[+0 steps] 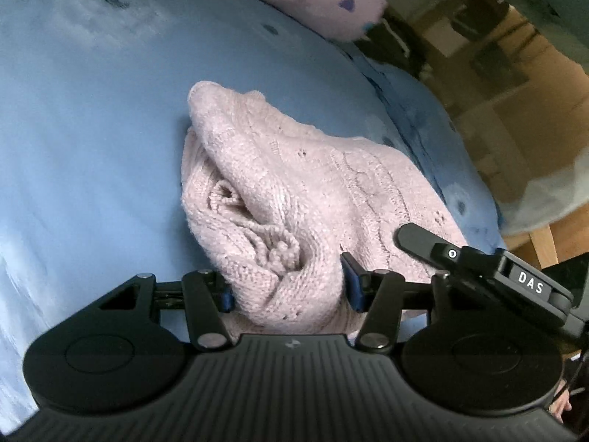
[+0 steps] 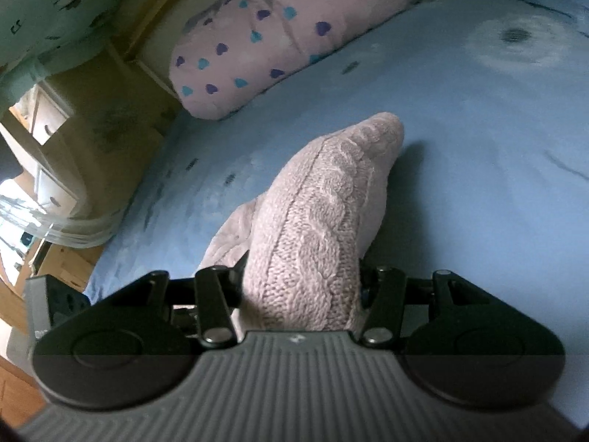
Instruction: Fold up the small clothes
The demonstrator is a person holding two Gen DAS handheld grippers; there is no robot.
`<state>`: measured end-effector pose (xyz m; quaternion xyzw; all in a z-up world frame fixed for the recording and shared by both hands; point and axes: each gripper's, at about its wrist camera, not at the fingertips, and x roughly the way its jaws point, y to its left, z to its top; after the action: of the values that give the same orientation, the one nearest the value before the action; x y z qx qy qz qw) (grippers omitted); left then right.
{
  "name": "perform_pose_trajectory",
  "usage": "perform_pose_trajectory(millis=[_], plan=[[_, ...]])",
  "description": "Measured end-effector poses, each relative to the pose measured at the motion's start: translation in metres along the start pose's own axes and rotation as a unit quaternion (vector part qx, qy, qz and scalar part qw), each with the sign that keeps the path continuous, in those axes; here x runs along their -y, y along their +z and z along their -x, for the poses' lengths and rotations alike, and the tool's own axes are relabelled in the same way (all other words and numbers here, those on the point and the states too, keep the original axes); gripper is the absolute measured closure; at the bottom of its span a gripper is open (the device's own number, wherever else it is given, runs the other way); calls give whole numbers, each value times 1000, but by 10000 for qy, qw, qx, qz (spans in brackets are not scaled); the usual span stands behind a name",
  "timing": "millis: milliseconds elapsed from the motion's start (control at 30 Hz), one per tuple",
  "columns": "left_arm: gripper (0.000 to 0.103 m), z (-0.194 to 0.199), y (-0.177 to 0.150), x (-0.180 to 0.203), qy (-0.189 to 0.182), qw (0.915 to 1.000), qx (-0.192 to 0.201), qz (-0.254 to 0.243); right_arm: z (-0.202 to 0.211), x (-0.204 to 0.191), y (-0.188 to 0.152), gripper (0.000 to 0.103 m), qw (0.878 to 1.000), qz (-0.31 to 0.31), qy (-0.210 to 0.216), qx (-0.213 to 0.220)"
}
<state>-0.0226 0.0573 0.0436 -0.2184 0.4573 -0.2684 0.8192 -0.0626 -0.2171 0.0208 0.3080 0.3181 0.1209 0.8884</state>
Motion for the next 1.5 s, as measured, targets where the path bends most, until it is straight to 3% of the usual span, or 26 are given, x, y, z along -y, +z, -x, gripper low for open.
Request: perform_pose_trajectory(millis=[133, 267, 400, 500, 833, 967, 1100, 1333, 1500], plan=[[43, 0, -32, 16, 364, 9990, 124, -238, 19, 19, -17, 46, 9994, 41, -333, -47], [42, 2, -60, 32, 1120, 9901, 416, -736, 12, 30, -38, 37, 9960, 330, -803, -221], [39, -2, -71, 34, 1339, 9854, 545, -901, 14, 33, -65, 35, 9920, 886, -895, 124], [32, -5, -73, 40, 1577, 9792, 635, -1105, 18, 36, -72, 34, 9919, 913, -846, 256], [32, 29, -93, 71, 2022, 9625, 937, -1547, 46, 21, -79, 32, 9890, 1087, -864, 505], [30, 40, -101, 73, 2071, 9627, 900, -1494, 57, 12, -90, 31, 9855, 1352, -912, 475], [19, 40, -113, 74, 2141, 9620, 761, -1514, 67, 5, -104, 28, 9809, 1625, -986, 405], [10, 20, -136, 73, 2439, 9560, 468, -1561, 73, 2, -123, 28, 9644, 2033, -1663, 319], [6, 8, -145, 72, 2597, 9520, 326, -1590, 74, 12, -130, 27, 9654, 1949, -1707, 291]])
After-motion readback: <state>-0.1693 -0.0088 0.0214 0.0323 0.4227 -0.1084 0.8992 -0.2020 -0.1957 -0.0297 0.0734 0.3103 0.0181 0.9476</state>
